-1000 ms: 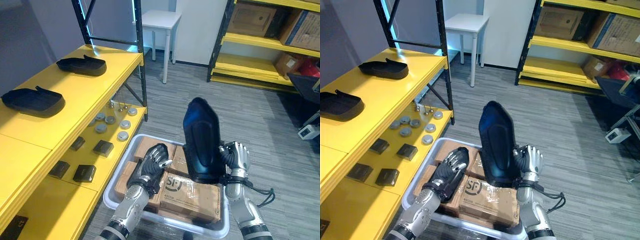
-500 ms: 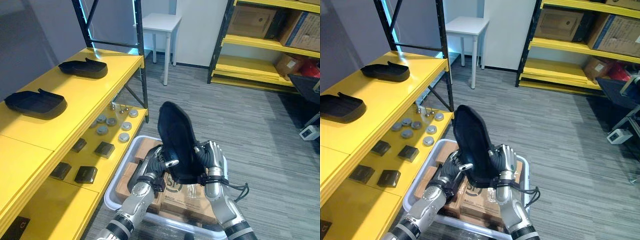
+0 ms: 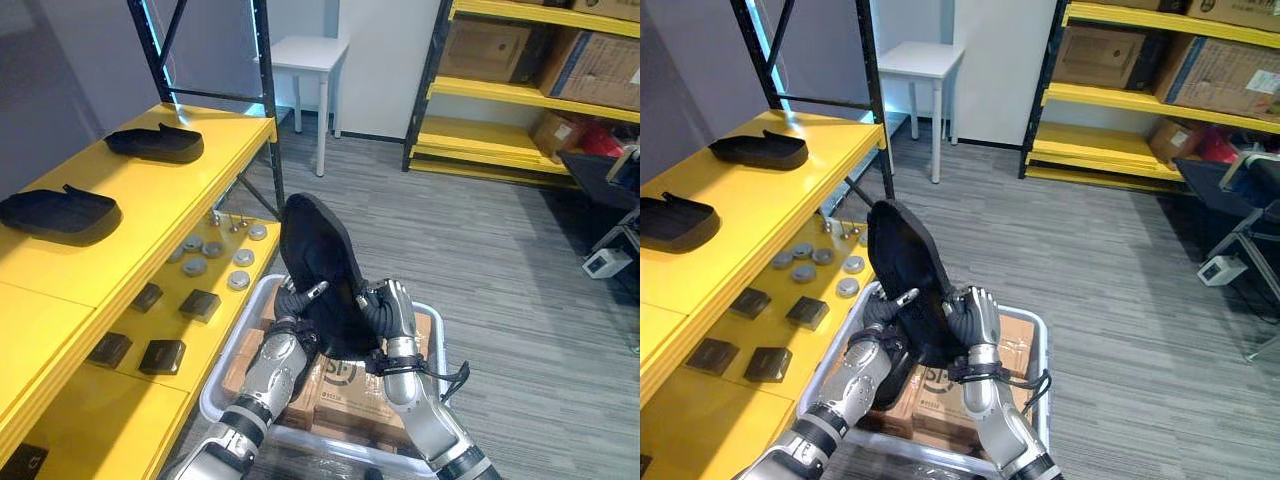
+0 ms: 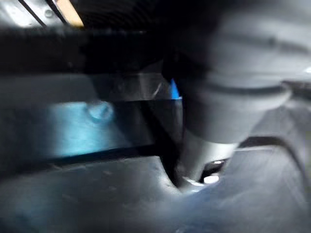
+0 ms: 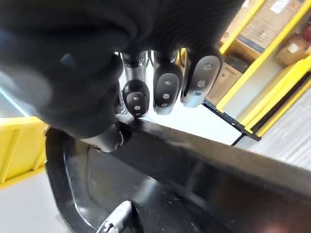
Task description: Walk over and take plastic housings, then place them on the shelf
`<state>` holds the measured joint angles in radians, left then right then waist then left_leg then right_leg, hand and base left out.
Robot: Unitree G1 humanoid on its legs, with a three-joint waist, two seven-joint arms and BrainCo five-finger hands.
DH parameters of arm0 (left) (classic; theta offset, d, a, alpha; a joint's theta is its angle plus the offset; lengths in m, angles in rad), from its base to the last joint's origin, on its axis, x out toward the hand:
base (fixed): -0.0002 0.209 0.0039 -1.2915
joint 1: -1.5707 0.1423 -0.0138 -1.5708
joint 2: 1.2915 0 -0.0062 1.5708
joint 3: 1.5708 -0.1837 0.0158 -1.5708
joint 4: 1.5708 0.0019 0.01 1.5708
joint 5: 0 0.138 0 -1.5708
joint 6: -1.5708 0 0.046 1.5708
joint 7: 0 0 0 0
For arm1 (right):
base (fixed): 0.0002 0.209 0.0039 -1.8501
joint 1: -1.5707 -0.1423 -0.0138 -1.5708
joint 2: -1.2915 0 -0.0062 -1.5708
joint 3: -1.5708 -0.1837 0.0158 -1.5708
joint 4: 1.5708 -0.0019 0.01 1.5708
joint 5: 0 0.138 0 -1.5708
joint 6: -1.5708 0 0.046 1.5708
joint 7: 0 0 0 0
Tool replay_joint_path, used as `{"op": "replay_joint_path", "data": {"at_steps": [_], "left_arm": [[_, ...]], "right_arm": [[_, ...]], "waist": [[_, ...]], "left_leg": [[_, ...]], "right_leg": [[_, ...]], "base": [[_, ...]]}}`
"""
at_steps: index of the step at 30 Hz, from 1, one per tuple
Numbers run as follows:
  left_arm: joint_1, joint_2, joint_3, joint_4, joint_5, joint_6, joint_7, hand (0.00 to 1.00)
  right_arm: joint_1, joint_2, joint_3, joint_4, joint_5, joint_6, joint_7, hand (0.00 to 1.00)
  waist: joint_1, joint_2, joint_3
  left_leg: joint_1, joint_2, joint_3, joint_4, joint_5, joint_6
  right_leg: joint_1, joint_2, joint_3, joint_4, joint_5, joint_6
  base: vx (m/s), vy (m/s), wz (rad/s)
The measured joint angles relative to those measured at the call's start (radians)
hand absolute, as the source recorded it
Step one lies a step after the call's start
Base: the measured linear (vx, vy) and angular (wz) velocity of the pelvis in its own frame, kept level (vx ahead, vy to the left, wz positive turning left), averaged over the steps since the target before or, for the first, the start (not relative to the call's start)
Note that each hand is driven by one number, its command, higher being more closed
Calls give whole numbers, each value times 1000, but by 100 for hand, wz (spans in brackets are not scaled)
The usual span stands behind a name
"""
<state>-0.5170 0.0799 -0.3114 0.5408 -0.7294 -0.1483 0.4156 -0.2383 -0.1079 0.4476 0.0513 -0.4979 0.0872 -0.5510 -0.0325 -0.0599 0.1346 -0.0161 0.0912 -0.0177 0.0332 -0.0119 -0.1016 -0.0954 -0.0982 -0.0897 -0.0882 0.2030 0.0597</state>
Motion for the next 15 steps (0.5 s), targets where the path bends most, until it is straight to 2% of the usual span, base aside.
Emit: {"op": "replay_joint_path", "data": {"at_steps": [8, 11, 13, 14, 15], "left_arm": [[14, -32, 32, -15, -77, -64, -27, 100], [78, -53, 54, -90, -109, -81, -29, 100], [106, -72, 68, -133, -133, -88, -31, 100], [108, -73, 72, -145, -133, -88, -31, 100], [111, -77, 87, -172, -132, -88, -33, 100]], "right_arm": [[-9, -8, -1, -1, 0, -36, -12, 100], [-13, -6, 0, -1, -1, -81, -16, 100], [-18, -2, -2, 0, -1, -112, -20, 100], [-27, 1, -3, 2, 0, -118, -20, 100], [-42, 6, -16, 4, 1, -133, -23, 100]], "waist": [[-1, -3, -1], [4, -4, 0], [16, -4, 0], [15, -3, 0], [4, 2, 1]], "left_leg": [[2, 14, 0, -2, -1, -7], [-5, 14, -29, 3, 0, -8], [-53, 4, -117, 9, 16, -13], [-72, 4, -132, 3, 17, -3], [-108, 39, -45, -21, 27, 29]], "right_leg": [[0, 11, -3, 2, -1, -5], [17, 8, -35, 3, -4, -9], [27, 2, -141, 4, -10, -17], [28, -8, -183, 4, -16, -24], [34, -22, -290, 5, -20, -29]], "base": [[49, 32, 0], [26, 34, 33], [-24, 6, 109], [-74, -42, 173], [-61, -67, 235]]}}
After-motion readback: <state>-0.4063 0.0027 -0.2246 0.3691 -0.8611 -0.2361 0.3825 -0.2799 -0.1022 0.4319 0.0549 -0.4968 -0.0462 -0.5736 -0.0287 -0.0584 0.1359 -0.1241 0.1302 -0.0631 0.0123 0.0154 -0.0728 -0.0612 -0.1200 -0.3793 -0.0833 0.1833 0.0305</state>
